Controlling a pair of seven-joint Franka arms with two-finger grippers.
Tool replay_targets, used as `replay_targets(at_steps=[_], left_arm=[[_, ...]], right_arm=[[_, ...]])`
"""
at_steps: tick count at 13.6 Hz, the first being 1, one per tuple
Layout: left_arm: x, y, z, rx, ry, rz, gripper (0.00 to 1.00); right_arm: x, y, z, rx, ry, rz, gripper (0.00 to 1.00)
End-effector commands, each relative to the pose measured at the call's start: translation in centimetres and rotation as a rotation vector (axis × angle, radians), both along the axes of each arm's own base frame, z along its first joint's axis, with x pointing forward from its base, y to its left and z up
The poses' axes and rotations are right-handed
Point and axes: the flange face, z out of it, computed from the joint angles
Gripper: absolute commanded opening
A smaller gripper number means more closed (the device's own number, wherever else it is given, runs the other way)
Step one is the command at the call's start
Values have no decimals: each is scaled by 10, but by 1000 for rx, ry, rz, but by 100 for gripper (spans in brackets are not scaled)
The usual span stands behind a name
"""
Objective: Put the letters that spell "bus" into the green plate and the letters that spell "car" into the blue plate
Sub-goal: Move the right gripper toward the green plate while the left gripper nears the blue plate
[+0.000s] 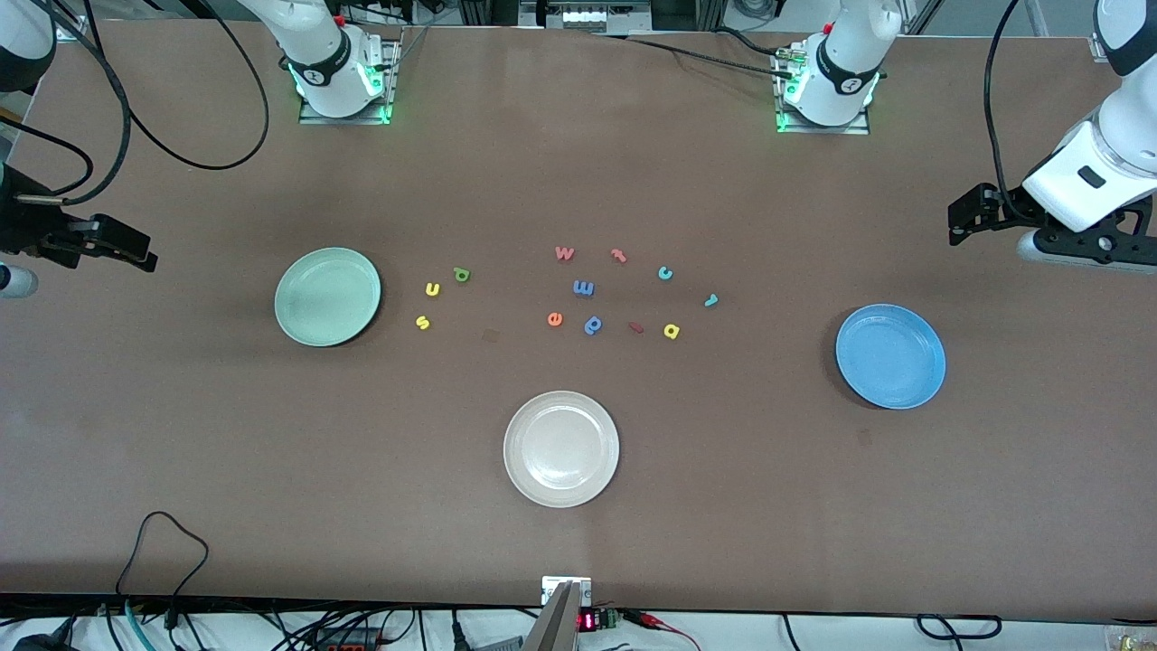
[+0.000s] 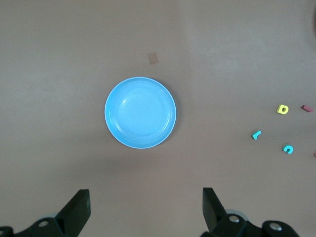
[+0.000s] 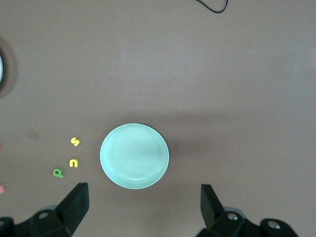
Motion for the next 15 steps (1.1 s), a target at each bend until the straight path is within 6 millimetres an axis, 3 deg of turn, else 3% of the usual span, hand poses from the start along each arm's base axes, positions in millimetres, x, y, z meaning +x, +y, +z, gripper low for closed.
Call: replay_targets(at_steps=[1, 5, 10, 13, 15], left_arm=[[2, -1, 1, -5, -4, -26, 100], [3, -3, -1, -5, 1, -29, 100], [-2, -15, -1, -5, 27, -45, 100], [-3, -30, -13, -16, 81, -48, 100], [1, -54, -29, -7, 105, 4, 100]], right_arm=[[-5, 0, 12, 15, -7, 4, 100], [-5, 9, 10, 17, -4, 20, 100], [-2, 21, -12, 61, 44, 39, 100], [-8, 40, -43, 63, 115, 52, 100], [-14, 75, -79, 65, 166, 105, 100]])
